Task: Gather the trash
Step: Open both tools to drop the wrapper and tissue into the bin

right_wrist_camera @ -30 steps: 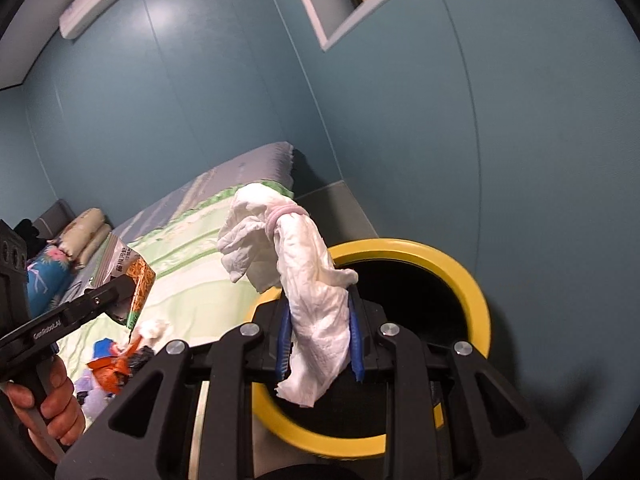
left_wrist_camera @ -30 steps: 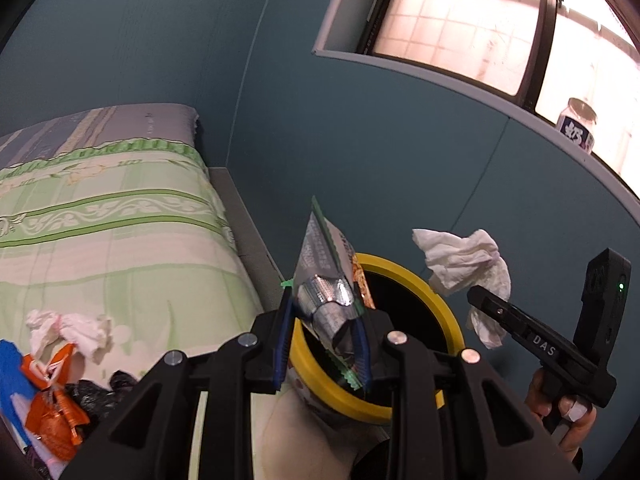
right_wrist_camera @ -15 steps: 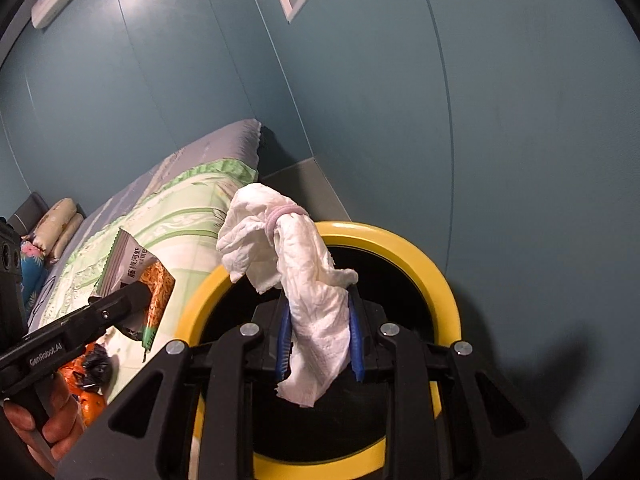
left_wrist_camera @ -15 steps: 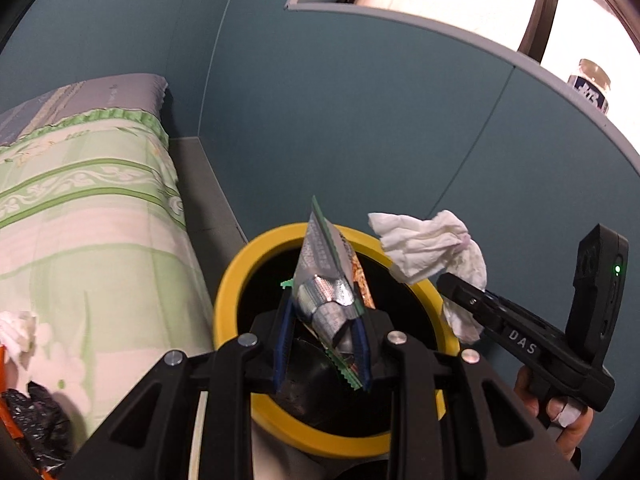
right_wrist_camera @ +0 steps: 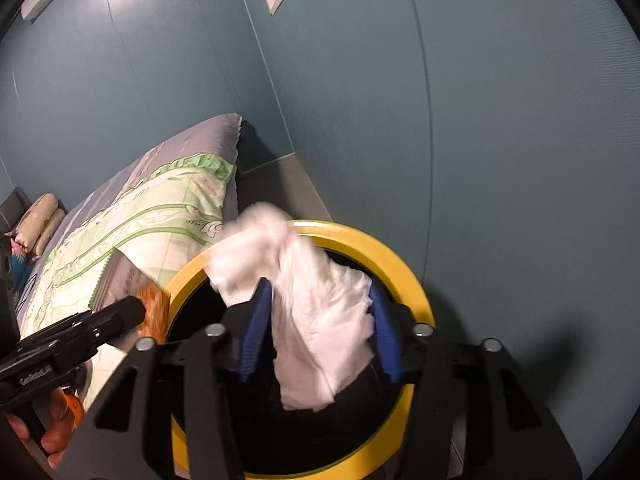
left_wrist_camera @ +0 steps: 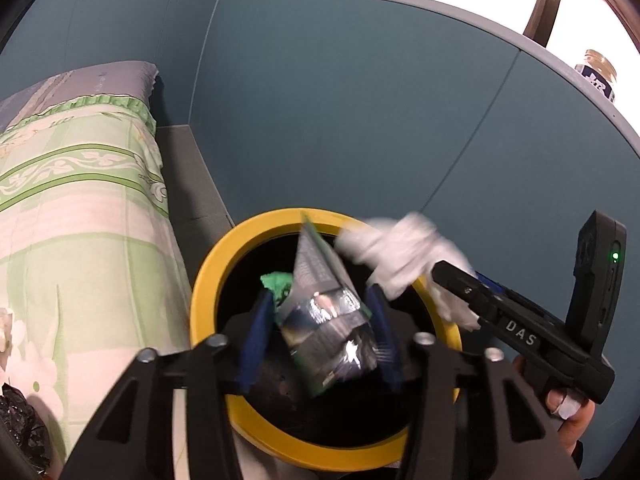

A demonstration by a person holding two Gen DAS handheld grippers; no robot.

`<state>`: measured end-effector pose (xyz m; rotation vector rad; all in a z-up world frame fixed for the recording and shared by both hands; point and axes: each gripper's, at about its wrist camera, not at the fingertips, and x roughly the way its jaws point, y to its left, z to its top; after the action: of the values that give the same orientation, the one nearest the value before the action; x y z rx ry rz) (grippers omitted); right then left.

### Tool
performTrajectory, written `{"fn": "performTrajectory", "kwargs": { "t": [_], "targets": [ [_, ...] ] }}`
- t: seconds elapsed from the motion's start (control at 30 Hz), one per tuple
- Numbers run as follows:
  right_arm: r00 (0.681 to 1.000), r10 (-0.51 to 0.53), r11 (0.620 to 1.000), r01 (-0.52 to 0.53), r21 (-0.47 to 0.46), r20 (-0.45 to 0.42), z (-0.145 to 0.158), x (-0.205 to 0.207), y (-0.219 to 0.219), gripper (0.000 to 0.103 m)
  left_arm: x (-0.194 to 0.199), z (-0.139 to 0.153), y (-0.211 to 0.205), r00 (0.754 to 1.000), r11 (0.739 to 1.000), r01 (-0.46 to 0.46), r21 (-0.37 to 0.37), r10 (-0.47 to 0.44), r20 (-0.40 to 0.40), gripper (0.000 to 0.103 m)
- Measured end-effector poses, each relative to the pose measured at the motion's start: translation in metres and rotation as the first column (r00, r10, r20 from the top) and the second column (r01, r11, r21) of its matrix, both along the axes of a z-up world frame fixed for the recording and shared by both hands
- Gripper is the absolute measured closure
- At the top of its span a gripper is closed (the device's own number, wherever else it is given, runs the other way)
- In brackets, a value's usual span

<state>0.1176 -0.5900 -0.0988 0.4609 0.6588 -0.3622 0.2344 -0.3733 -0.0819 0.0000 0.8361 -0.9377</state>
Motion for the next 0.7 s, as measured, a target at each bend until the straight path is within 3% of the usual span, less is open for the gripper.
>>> {"fn": "performTrajectory", "kwargs": {
  "t": [0.27, 0.6, 0.7],
  "targets": [
    [0.999, -0.029, 1.0, 0.03, -0.006, 0.012, 0.008, -0.008, -0.008, 0.056, 0.01, 0.001, 0.016, 0.999, 0.999, -0.043, -0.018, 0.043, -0.018, 0.044],
    [0.999, -0.033, 0.999, 0.034, -0.018, 0.029, 0.022, -0.024, -0.006, 0.056, 0.009, 0.015, 0.034, 0.997, 0.996, -0.076, -0.051, 0.076, -0.018, 0.043],
    [0.999, -0.027, 0.999, 0.028, -0.022, 0.038, 0.028, -0.025, -0.001, 0.056, 0.003, 0.023, 0.046, 0.995, 0.994, -0.096, -0.058, 0.096, -0.006, 0.038]
  ]
}}
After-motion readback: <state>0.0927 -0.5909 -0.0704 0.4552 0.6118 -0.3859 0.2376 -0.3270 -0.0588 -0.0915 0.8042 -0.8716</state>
